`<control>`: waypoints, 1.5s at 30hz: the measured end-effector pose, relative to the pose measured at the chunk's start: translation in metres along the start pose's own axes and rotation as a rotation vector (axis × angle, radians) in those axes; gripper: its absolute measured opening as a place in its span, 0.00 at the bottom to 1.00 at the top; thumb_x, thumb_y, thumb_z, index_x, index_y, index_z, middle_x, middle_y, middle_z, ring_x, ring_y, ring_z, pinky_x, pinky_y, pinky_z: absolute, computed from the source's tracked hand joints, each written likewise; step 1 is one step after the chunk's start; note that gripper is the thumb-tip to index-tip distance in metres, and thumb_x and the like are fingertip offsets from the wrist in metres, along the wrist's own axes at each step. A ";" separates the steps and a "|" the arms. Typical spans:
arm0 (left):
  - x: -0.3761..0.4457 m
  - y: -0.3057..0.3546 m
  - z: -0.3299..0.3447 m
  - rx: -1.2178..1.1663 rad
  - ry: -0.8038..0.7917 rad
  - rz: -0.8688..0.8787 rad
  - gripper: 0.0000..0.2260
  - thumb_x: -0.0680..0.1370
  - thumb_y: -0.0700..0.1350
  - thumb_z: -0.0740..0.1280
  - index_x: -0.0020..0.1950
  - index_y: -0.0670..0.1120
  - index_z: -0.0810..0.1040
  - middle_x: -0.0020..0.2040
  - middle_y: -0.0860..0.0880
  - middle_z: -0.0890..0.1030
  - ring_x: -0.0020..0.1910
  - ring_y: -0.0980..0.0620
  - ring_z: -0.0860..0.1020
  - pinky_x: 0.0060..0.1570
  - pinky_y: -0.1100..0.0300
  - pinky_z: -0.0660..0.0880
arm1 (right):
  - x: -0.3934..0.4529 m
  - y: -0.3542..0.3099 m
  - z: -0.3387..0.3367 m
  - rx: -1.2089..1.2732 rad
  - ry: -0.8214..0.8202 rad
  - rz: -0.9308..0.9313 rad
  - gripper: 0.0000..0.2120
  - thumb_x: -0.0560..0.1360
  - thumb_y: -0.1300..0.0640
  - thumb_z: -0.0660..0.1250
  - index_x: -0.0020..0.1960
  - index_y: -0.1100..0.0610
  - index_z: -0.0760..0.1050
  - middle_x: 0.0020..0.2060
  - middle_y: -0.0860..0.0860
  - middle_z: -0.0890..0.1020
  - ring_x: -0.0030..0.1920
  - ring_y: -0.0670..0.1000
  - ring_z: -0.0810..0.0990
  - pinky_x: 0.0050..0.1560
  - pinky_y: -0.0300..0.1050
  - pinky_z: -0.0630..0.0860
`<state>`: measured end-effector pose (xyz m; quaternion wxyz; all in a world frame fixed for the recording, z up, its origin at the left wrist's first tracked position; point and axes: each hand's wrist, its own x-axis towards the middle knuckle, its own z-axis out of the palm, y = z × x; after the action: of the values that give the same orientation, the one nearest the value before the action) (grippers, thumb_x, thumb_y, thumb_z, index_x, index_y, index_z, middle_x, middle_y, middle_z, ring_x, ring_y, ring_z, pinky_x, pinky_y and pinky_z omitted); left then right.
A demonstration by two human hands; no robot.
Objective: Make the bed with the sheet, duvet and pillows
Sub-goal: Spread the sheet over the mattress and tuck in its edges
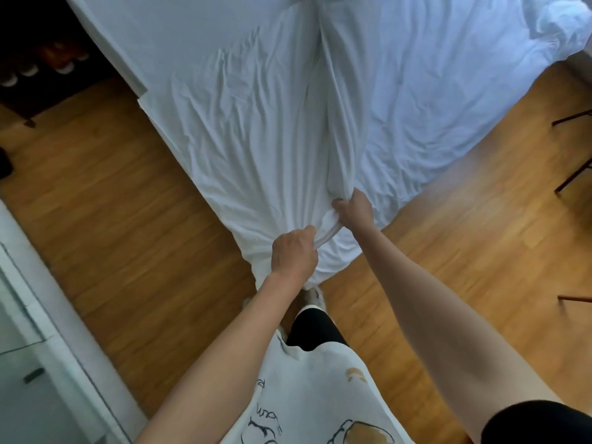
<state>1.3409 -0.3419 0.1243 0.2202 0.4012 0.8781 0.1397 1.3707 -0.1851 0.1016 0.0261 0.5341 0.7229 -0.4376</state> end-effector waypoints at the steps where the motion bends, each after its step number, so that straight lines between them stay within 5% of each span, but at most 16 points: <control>1: -0.005 0.011 0.006 0.000 0.007 -0.012 0.07 0.74 0.35 0.60 0.40 0.44 0.65 0.29 0.52 0.62 0.31 0.48 0.67 0.32 0.57 0.61 | -0.003 0.008 -0.008 0.005 -0.008 -0.012 0.15 0.74 0.59 0.61 0.59 0.61 0.72 0.47 0.54 0.79 0.47 0.56 0.78 0.44 0.48 0.75; 10: -0.045 0.108 0.075 0.033 -0.077 -0.091 0.07 0.74 0.33 0.60 0.44 0.45 0.71 0.40 0.44 0.79 0.39 0.43 0.77 0.34 0.57 0.66 | -0.027 0.109 -0.073 -0.056 -0.066 -0.026 0.15 0.77 0.60 0.61 0.62 0.61 0.71 0.48 0.54 0.77 0.46 0.55 0.75 0.43 0.45 0.69; 16: -0.041 0.107 0.099 0.326 -0.279 -0.167 0.13 0.78 0.36 0.59 0.62 0.46 0.68 0.56 0.46 0.75 0.55 0.47 0.75 0.47 0.57 0.71 | -0.020 0.133 -0.056 -0.133 -0.193 0.072 0.14 0.78 0.57 0.59 0.62 0.61 0.70 0.51 0.57 0.79 0.45 0.55 0.76 0.41 0.46 0.71; 23: -0.052 0.087 0.123 0.597 -0.582 -0.204 0.24 0.77 0.49 0.62 0.71 0.43 0.61 0.67 0.39 0.68 0.65 0.40 0.68 0.65 0.45 0.64 | -0.023 0.144 -0.051 -0.395 -0.312 0.134 0.13 0.78 0.48 0.62 0.49 0.57 0.65 0.35 0.50 0.71 0.34 0.50 0.71 0.28 0.42 0.62; 27: -0.061 0.071 0.128 0.527 -0.589 -0.210 0.22 0.78 0.52 0.62 0.69 0.46 0.65 0.67 0.41 0.70 0.65 0.41 0.68 0.66 0.46 0.63 | -0.034 0.149 -0.053 -0.423 -0.322 0.139 0.12 0.77 0.48 0.62 0.50 0.56 0.67 0.43 0.52 0.75 0.41 0.53 0.74 0.30 0.42 0.64; 35: -0.047 0.064 0.103 0.410 -0.584 -0.217 0.16 0.79 0.48 0.59 0.66 0.46 0.69 0.66 0.42 0.72 0.64 0.43 0.70 0.62 0.51 0.67 | -0.053 0.158 -0.086 -0.359 -0.325 0.169 0.08 0.78 0.50 0.61 0.49 0.55 0.70 0.42 0.51 0.76 0.38 0.49 0.73 0.36 0.43 0.69; 45: 0.044 0.184 0.122 0.271 -0.588 -0.178 0.14 0.79 0.46 0.56 0.63 0.46 0.71 0.61 0.45 0.76 0.58 0.45 0.74 0.55 0.54 0.71 | 0.017 0.243 -0.213 -0.376 -0.378 0.121 0.11 0.78 0.50 0.60 0.55 0.56 0.71 0.49 0.53 0.79 0.48 0.53 0.78 0.48 0.48 0.77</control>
<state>1.4948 -0.1824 0.0841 0.4200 0.3718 0.8192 -0.1198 1.6482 -0.0203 0.0775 0.2854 0.4709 0.7405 -0.3853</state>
